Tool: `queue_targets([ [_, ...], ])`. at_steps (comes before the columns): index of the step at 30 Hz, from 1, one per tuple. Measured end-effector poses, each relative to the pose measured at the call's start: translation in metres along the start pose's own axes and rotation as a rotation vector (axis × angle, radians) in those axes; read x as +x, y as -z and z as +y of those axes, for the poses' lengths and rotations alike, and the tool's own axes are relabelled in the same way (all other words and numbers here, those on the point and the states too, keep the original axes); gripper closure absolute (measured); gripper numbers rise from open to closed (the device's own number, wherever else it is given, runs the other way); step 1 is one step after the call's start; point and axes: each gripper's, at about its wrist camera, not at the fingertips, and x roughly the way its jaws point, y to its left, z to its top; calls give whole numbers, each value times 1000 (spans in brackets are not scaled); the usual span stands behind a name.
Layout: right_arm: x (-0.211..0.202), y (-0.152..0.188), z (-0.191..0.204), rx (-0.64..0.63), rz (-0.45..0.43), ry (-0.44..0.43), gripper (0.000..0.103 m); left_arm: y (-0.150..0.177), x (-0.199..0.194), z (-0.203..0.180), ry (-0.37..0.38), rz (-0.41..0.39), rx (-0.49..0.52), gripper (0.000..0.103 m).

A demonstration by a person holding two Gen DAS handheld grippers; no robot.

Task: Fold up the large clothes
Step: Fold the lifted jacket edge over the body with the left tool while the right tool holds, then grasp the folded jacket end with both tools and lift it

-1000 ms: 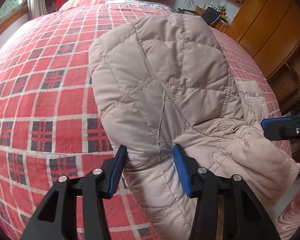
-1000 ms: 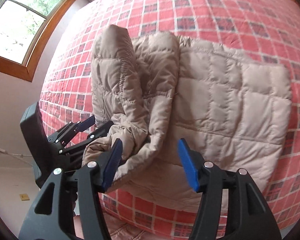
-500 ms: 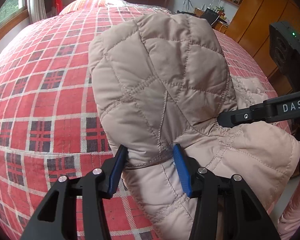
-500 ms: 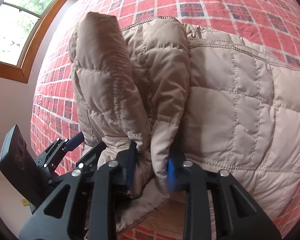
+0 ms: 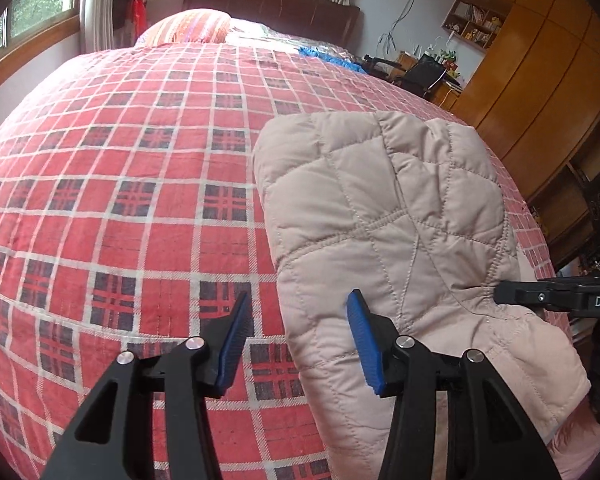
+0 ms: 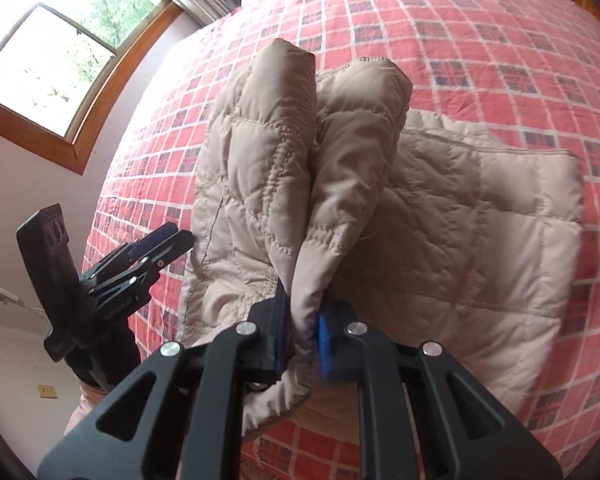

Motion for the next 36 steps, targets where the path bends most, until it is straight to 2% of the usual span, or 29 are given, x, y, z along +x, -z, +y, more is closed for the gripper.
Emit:
queue_targets([
  [5, -29, 15, -14, 27, -64, 25, 92, 0, -7, -20, 7, -29, 45, 54],
  [14, -71, 36, -73, 119, -126, 50, 92, 7, -2, -56, 31, -10, 119, 54],
  [18, -67, 45, -105, 176, -113, 58, 92, 12, 9, -71, 20, 4, 157, 54],
  [26, -23, 69, -153, 268, -44, 20, 88, 28, 29, -96, -9, 9, 236, 53],
  [28, -23, 71, -155, 265, -49, 9, 84, 29, 31, -99, -30, 0, 252, 53],
  [32, -45, 80, -156, 267, -94, -12, 67, 28, 21, -94, -20, -1, 243, 53],
  [34, -63, 89, -151, 252, -134, -16, 46, 27, 10, -87, 18, 2, 211, 53],
  [36, -79, 100, -145, 246, -157, -54, 44, 29, -1, -84, 17, -23, 210, 52],
])
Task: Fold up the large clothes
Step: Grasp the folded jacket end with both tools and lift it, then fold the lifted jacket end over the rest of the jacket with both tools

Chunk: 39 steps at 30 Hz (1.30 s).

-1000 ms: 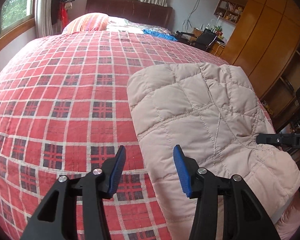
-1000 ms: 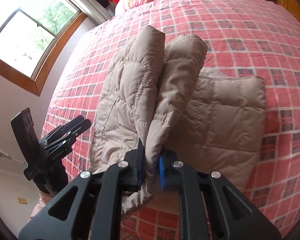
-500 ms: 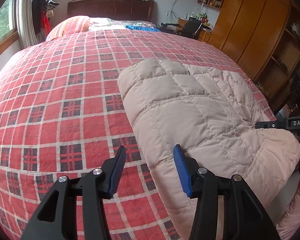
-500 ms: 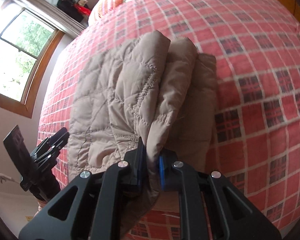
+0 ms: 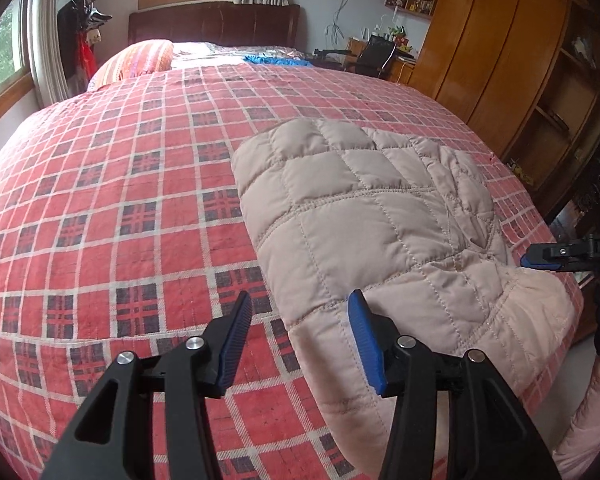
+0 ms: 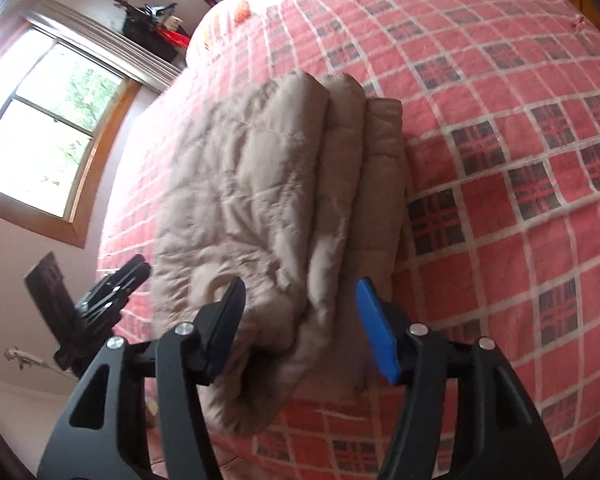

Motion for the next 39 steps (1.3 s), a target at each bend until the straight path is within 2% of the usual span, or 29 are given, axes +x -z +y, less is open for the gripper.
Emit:
queue_targets([
  [2, -8, 10, 6, -12, 14, -18, 43, 6, -7, -3, -22, -17, 10, 51],
  [4, -5, 20, 14, -29, 50, -20, 37, 13, -9, -8, -16, -10, 21, 50],
  [7, 15, 31, 16, -5, 125, -14, 37, 20, -7, -17, -11, -3, 38, 50],
  [8, 22, 33, 16, 6, 141, -14, 42, 21, -6, -20, -20, -8, 44, 50],
  [10, 31, 37, 14, 33, 158, -34, 68, 22, -4, -23, -39, -16, 46, 50],
  [12, 26, 37, 15, 37, 135, -66, 81, 21, -4, -24, -33, -11, 37, 50],
  [13, 20, 39, 13, 39, 116, -80, 87, 21, -6, -24, -27, -13, 37, 49],
  [16, 0, 51, 9, 22, 47, -57, 90, 21, -11, -22, -28, -25, 32, 46],
  [18, -2, 64, 9, 8, 28, -10, 91, 22, -9, -21, -25, -20, 28, 46],
  [21, 12, 75, -3, 30, 54, 30, 91, 24, 6, -20, -2, 25, 18, 45],
  [24, 34, 77, -20, 63, 85, 40, 90, 25, 14, -23, 23, 36, 27, 45],
  [29, 46, 70, -31, 62, 112, 33, 89, 22, 27, -8, 140, 100, -62, 43],
  [32, 34, 60, -24, 40, 101, 25, 82, 17, 28, 11, 241, 144, -133, 42],
  [33, 27, 57, -18, 21, 85, 31, 76, 15, 27, 18, 268, 155, -153, 41],
  [34, 19, 53, -12, 3, 56, 45, 67, 13, 27, 23, 284, 160, -169, 39],
  [36, 5, 44, -3, -17, 3, 64, 56, 8, 27, 30, 290, 154, -185, 36],
  [39, -2, 19, -1, -14, -30, 59, 54, 1, 34, 32, 291, 157, -190, 34],
])
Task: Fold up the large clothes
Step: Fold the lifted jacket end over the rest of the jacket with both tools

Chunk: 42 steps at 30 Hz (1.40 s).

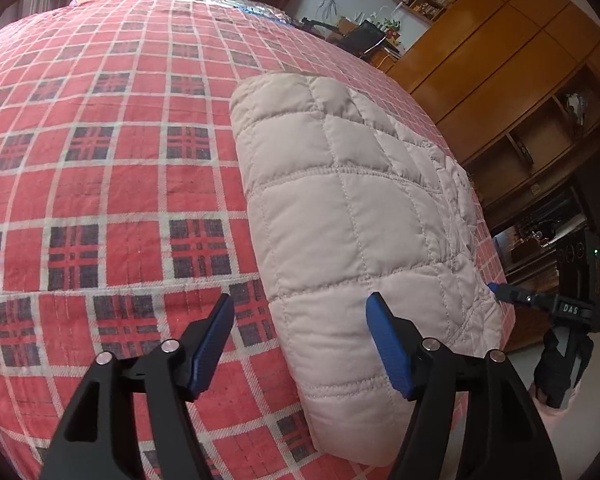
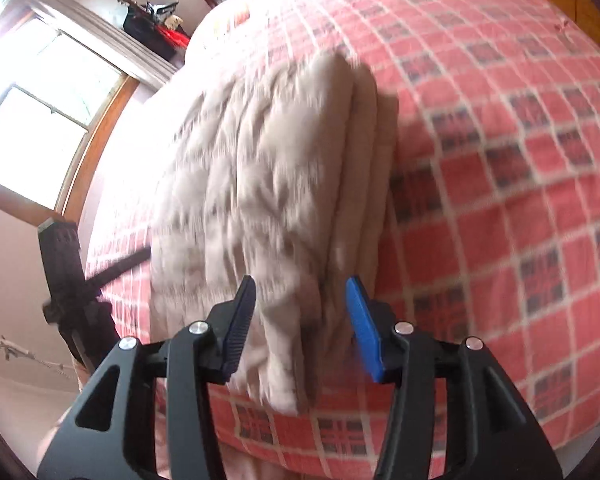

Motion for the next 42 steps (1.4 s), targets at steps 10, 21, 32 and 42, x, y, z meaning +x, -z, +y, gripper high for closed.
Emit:
queue_targets([
  [10, 47, -81, -22, 92, 44, -46, 79, -18, 30, 2, 89, 21, -34, 24],
  [21, 76, -80, -25, 105, 31, -10, 88, -17, 56, 0, 133, 65, -65, 17],
  [32, 21, -31, -25, 69, 6, -85, 29, -7, 30, 4, 192, 76, -9, 18],
  [42, 53, 4, -58, 154, 105, -241, 14, 0, 48, 14, 306, 134, -9, 13],
])
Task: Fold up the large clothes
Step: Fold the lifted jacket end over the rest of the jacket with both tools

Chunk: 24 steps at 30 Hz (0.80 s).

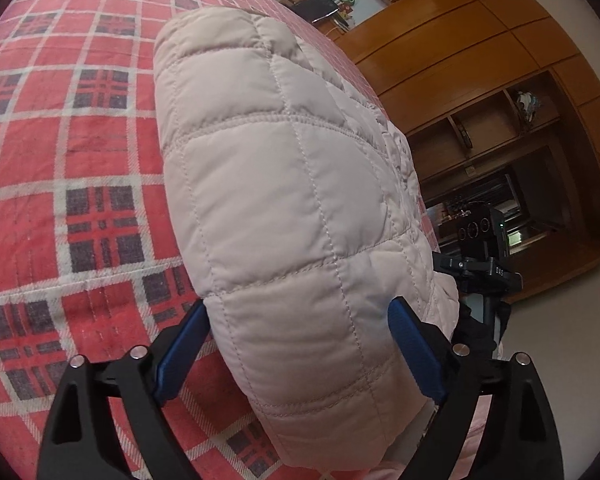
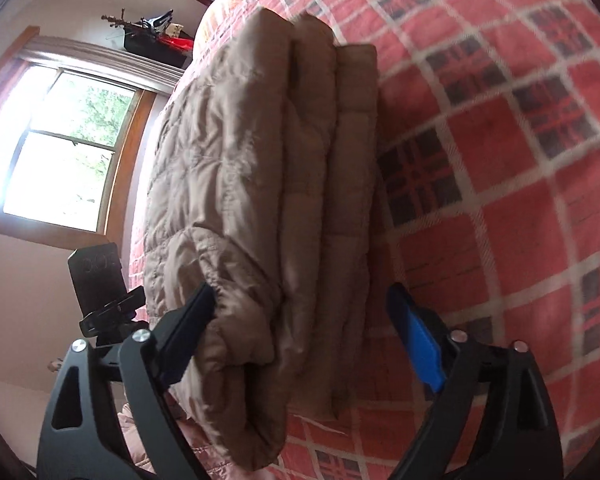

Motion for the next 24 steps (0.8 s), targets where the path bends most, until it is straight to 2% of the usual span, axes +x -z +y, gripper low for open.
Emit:
queue_targets([
  [2, 9, 0, -9, 17, 19, -47, 14, -1, 6, 0, 7, 7, -3, 10],
  [3, 12, 0, -10, 13, 16, -67, 10, 0, 10, 0, 8, 9, -5, 9],
  [6, 15, 1, -4, -21, -8, -67, 9, -1, 18, 1, 36, 19, -23, 9],
  [8, 18, 0, 2, -41, -21, -63, 12, -4, 23, -1, 49, 16, -35, 10],
  [10, 20, 3, 7, -65, -22, -76, 30, -3, 22, -4, 40, 1, -27, 16],
  [14, 23, 4, 24, -93, -41, -50, 44, 2, 11, -10, 26, -38, 12, 40],
  [16, 22, 5, 36, -125, -67, -33, 54, 2, 7, -12, 33, -58, 30, 47],
  [19, 16, 8, 59, -180, -103, -29, 61, 1, -5, -14, 44, -97, 45, 53],
  [24, 16, -1, 106, -283, -132, -25, 63, -4, -45, -23, 46, -209, 94, 55],
])
